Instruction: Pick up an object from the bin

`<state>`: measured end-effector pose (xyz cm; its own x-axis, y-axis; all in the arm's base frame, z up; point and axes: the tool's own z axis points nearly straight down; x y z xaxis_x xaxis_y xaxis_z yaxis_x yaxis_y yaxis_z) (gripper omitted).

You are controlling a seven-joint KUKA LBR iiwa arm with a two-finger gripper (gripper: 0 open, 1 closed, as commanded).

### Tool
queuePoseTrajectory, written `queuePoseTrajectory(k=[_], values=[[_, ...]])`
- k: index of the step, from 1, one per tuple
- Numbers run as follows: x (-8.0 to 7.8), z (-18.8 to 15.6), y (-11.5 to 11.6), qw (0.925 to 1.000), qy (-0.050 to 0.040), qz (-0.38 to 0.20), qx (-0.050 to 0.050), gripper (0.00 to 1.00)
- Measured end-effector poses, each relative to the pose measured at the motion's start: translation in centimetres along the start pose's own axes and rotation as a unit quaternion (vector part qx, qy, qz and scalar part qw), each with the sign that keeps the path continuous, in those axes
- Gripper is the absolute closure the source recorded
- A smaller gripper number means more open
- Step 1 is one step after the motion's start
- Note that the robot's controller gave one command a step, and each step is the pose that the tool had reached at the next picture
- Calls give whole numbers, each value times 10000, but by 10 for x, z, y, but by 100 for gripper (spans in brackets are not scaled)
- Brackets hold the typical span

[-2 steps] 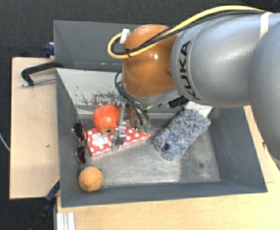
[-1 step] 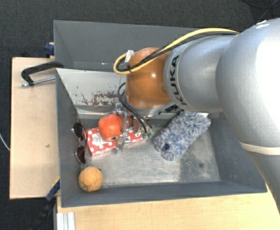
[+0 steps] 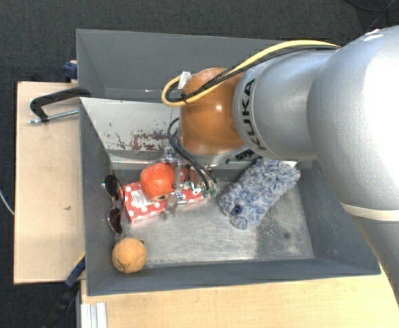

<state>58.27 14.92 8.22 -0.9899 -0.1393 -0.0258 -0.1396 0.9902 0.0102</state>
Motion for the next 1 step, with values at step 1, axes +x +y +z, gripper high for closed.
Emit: queuePoseTrajectory(k=[1], values=[[0, 0, 0, 10000, 0, 0, -1, 0]])
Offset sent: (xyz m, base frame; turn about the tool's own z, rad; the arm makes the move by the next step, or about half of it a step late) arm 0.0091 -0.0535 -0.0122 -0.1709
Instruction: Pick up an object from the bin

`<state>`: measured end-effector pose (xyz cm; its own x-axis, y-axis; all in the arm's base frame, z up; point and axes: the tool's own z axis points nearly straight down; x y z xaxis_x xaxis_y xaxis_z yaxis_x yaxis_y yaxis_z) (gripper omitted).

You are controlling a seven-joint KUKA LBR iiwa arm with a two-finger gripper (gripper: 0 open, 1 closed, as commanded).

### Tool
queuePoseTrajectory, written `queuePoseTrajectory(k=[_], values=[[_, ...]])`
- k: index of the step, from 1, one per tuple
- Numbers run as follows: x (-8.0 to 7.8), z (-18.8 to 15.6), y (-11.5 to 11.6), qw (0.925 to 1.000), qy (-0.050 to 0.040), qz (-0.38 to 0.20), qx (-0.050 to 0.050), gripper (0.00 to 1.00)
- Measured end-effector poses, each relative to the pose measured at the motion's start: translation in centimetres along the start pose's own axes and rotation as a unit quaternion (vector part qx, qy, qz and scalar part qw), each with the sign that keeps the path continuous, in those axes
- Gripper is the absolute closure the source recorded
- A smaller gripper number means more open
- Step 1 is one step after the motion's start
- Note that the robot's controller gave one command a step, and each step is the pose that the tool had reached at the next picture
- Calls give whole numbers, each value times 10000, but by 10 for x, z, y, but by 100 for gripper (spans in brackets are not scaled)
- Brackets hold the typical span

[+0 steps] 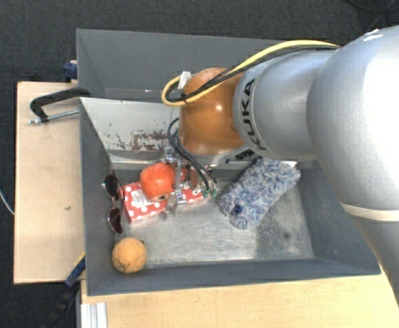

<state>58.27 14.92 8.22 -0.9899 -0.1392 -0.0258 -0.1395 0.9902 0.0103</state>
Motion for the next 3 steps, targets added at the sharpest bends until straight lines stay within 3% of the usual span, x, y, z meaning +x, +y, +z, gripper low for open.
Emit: queuePoseTrajectory(k=[1, 3], values=[[-5, 8, -53, 9964, 67, -848, 31, 100], [-8, 8, -52, 9951, 87, -984, 31, 100]])
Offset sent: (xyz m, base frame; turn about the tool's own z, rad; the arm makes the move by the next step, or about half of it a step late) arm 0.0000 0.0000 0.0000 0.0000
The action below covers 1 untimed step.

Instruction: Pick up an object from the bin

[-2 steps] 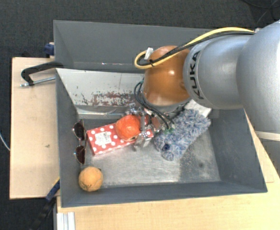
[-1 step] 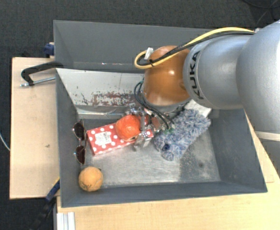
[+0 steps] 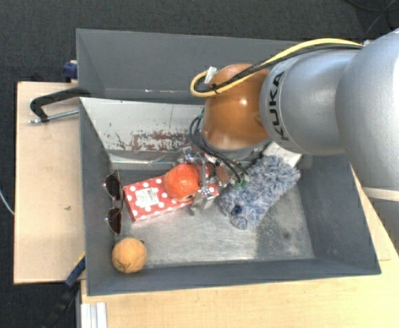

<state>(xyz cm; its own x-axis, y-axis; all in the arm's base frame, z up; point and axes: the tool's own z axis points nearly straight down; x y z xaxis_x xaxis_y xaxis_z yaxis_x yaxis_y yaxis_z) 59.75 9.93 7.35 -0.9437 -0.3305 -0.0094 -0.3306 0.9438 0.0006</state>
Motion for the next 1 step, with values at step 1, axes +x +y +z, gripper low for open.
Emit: queuePoseTrajectory(k=[1], values=[[0, -55, 7, 9981, 45, -620, -8, 100]])
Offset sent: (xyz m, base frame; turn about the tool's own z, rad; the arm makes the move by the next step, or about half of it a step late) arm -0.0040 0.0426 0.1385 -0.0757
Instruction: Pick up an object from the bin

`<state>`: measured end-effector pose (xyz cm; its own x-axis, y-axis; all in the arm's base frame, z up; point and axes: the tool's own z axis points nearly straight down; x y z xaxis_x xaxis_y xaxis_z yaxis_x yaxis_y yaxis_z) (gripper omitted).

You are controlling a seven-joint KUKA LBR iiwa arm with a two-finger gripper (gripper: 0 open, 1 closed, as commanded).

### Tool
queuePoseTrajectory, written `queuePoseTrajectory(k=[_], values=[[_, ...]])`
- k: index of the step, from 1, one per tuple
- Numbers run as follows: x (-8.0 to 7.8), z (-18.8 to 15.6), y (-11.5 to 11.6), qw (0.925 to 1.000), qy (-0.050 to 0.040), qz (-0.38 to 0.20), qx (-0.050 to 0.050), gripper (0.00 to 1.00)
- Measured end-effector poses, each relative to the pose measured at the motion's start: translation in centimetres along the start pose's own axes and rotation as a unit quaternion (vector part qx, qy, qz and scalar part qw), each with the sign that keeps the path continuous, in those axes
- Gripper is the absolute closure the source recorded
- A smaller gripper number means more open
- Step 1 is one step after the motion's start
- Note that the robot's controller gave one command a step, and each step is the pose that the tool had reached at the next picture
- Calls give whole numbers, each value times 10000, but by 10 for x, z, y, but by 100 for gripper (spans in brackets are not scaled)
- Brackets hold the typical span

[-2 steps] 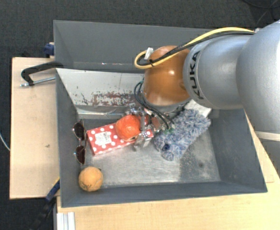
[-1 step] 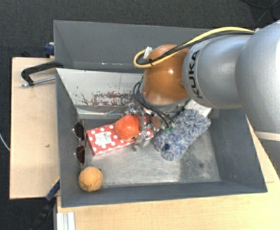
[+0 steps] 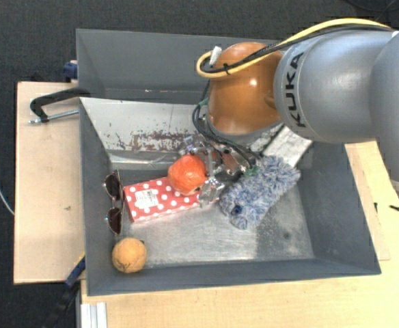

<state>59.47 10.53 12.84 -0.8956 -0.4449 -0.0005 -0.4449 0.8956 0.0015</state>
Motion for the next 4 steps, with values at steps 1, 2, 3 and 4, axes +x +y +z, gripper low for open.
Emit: queuePoseTrajectory(k=[1, 2, 3, 4], values=[[-13, -69, 25, 9999, -18, 168, 3, 100], [-18, -20, 22, 9990, -41, -454, 16, 0], [-4, 43, 15, 9928, -19, -1196, 2, 0], [13, 51, 10, 9843, -60, -1763, 13, 100]])
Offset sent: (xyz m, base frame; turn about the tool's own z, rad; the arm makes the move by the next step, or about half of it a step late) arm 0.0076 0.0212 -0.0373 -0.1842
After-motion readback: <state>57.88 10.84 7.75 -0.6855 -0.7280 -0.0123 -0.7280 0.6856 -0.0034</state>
